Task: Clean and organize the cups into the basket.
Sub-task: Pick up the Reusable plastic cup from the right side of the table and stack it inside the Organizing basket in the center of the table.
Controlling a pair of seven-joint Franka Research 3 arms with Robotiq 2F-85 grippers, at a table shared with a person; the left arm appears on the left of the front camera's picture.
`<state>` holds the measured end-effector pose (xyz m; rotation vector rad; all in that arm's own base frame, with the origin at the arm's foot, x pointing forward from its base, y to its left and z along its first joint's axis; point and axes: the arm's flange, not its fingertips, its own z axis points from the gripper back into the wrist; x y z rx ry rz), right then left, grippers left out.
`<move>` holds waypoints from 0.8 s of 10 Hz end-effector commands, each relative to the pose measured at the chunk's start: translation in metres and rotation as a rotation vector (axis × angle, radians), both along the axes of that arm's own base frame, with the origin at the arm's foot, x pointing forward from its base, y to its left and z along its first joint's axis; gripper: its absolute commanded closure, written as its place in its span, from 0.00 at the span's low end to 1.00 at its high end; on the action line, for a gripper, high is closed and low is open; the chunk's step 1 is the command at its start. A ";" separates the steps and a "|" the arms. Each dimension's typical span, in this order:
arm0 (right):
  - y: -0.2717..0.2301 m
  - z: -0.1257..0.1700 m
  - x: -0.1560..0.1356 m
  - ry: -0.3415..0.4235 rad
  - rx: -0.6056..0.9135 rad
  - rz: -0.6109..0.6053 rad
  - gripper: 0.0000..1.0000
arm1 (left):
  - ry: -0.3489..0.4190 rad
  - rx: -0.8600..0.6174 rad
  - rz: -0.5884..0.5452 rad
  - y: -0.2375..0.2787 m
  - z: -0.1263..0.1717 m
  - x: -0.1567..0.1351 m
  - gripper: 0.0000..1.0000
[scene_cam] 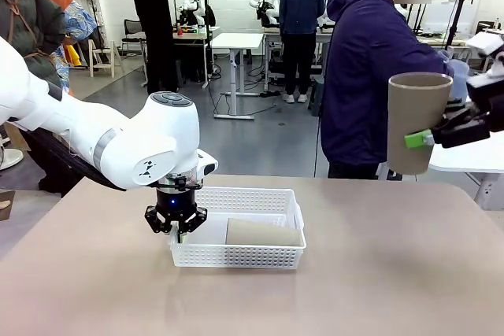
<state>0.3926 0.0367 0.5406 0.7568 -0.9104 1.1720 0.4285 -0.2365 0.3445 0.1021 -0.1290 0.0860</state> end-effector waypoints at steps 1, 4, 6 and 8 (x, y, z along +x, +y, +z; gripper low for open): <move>-0.002 -0.008 0.003 0.022 0.009 0.009 1.00 | -0.008 0.017 0.005 0.000 -0.001 -0.002 1.00; -0.002 -0.008 0.003 0.022 0.009 0.009 1.00 | -0.008 0.017 0.005 0.000 -0.001 -0.002 1.00; -0.002 -0.008 0.002 0.018 0.002 -0.001 0.16 | -0.008 0.017 0.005 0.000 -0.001 -0.002 1.00; 0.098 0.038 0.023 0.040 -0.401 0.030 0.16 | -0.008 0.017 0.005 0.000 -0.001 -0.002 1.00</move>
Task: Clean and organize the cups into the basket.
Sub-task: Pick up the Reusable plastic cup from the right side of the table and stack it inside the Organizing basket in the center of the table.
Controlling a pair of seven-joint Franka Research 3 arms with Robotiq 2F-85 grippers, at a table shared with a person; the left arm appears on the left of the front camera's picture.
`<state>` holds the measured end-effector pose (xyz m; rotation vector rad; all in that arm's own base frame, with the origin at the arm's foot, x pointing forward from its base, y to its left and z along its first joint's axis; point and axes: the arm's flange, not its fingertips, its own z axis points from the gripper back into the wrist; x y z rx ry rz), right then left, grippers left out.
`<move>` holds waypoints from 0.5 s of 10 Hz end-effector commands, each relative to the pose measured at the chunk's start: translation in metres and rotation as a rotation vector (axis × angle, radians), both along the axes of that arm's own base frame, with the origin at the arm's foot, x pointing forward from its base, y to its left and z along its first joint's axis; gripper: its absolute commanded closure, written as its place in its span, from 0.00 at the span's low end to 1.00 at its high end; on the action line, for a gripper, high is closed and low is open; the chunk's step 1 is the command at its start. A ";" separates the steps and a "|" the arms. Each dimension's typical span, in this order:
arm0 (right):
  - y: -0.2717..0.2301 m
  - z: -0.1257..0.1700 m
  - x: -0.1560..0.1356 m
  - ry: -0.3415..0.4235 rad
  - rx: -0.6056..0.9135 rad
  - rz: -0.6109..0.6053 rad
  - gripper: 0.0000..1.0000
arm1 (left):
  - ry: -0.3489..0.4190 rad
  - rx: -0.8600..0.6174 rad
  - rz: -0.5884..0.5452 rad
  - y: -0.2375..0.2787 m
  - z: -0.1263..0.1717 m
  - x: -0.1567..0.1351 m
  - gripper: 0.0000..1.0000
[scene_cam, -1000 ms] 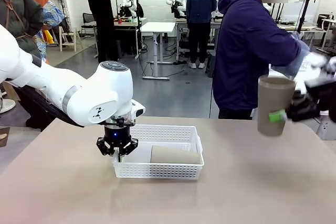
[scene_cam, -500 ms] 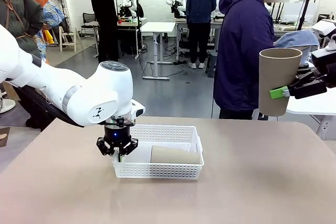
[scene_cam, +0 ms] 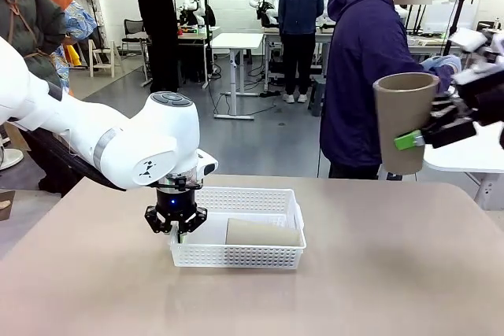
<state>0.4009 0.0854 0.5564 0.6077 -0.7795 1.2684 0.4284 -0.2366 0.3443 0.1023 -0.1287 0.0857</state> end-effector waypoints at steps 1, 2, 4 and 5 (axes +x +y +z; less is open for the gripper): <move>0.098 0.026 0.024 0.058 -0.335 0.031 0.16 | -0.008 0.017 0.005 0.000 -0.001 -0.002 1.00; 0.141 0.019 0.035 0.087 -0.472 0.044 0.16 | -0.008 0.017 0.005 0.000 -0.001 -0.002 1.00; 0.208 -0.019 0.067 0.200 -0.637 0.094 0.16 | -0.008 0.017 0.005 0.000 -0.001 -0.002 1.00; 0.228 -0.039 0.080 0.226 -0.660 0.128 0.16 | -0.008 0.017 0.005 0.000 -0.001 -0.002 1.00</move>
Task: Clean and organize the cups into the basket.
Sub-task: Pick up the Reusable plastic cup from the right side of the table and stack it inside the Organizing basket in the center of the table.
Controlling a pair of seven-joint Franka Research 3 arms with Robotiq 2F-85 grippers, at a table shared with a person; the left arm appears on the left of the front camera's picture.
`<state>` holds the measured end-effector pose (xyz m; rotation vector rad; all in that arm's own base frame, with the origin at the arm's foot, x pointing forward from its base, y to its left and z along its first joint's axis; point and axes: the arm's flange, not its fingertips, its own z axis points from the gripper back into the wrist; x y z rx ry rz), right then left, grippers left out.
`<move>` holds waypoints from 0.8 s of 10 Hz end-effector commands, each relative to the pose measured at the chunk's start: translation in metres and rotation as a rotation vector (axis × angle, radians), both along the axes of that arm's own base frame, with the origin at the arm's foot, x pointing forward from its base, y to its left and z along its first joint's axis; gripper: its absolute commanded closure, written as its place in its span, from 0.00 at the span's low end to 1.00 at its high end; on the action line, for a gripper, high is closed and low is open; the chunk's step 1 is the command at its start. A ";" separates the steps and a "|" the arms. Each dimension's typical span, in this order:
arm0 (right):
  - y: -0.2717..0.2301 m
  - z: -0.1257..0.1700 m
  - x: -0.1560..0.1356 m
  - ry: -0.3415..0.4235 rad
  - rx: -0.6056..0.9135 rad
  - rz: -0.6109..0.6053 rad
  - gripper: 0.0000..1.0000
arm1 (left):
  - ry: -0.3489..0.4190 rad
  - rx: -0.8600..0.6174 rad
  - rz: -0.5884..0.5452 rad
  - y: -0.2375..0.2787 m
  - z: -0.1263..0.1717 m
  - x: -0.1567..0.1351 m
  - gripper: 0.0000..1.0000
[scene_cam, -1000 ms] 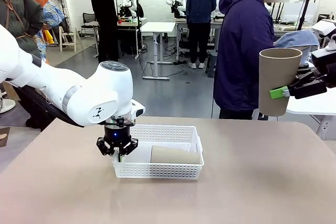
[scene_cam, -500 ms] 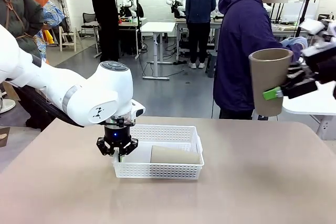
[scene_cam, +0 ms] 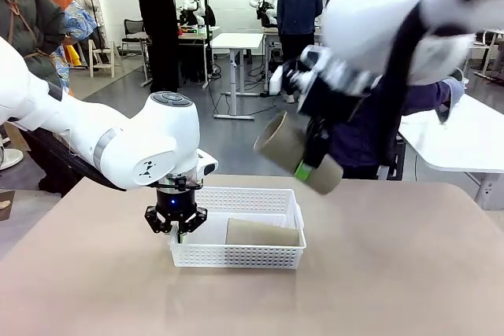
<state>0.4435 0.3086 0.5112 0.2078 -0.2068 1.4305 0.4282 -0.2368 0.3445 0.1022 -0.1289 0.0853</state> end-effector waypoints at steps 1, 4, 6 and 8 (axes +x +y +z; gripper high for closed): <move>0.020 -0.012 0.046 0.122 -0.020 0.060 0.16 | -0.008 0.017 0.005 0.000 -0.001 -0.002 1.00; 0.044 -0.048 0.064 0.157 0.055 0.133 0.16 | -0.008 0.017 0.005 0.000 -0.001 -0.002 1.00; 0.056 -0.069 0.069 0.138 0.078 0.167 0.16 | -0.008 0.017 0.005 0.000 -0.001 -0.002 1.00; 0.053 -0.090 0.077 0.153 0.100 0.191 0.16 | -0.008 0.017 0.005 0.000 -0.001 -0.002 1.00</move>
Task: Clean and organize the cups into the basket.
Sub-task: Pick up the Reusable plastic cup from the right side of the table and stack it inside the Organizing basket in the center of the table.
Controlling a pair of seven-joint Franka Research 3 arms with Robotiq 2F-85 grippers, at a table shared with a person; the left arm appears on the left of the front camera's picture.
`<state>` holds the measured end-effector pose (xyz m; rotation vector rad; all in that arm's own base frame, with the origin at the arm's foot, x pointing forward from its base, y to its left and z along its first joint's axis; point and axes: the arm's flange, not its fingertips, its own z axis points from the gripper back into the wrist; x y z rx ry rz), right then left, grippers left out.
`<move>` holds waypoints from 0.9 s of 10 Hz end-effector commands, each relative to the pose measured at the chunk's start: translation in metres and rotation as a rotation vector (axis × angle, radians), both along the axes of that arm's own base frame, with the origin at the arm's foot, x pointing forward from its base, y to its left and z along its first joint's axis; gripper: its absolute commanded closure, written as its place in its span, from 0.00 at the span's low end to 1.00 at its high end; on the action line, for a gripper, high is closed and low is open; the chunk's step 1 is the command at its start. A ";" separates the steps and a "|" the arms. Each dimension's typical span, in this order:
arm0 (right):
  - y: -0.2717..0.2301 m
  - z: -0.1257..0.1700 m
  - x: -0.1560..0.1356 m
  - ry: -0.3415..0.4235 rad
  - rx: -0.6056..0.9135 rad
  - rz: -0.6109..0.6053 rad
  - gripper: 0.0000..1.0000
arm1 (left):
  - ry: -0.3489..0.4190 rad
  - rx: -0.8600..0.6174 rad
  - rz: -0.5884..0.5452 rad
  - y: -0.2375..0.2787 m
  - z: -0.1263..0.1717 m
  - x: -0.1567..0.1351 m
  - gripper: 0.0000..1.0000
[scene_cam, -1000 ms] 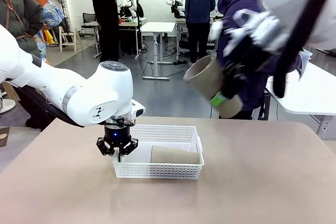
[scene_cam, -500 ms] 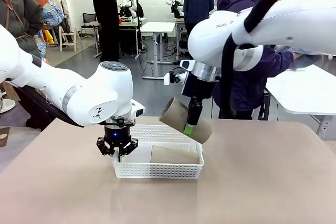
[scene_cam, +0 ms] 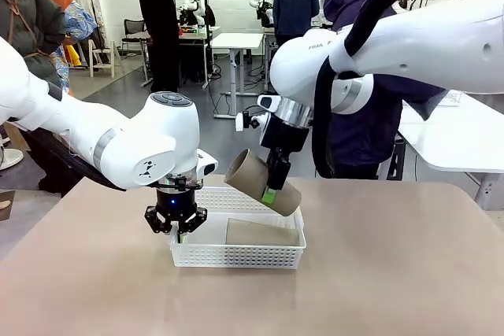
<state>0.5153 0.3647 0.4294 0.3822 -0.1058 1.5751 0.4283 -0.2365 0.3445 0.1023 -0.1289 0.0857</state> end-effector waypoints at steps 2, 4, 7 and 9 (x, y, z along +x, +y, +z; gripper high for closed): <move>-0.009 -0.023 0.009 -0.024 0.077 0.045 0.16 | -0.008 0.017 0.005 0.000 -0.001 -0.002 1.00; -0.008 -0.034 0.012 -0.029 0.104 0.074 0.16 | -0.008 0.017 0.005 0.000 -0.001 -0.002 1.00; -0.008 -0.056 0.019 -0.028 0.107 0.094 0.16 | -0.008 0.017 0.005 0.000 -0.001 -0.002 1.00; -0.006 -0.064 0.020 -0.024 0.099 0.110 0.16 | -0.008 0.017 0.005 0.000 -0.001 -0.002 1.00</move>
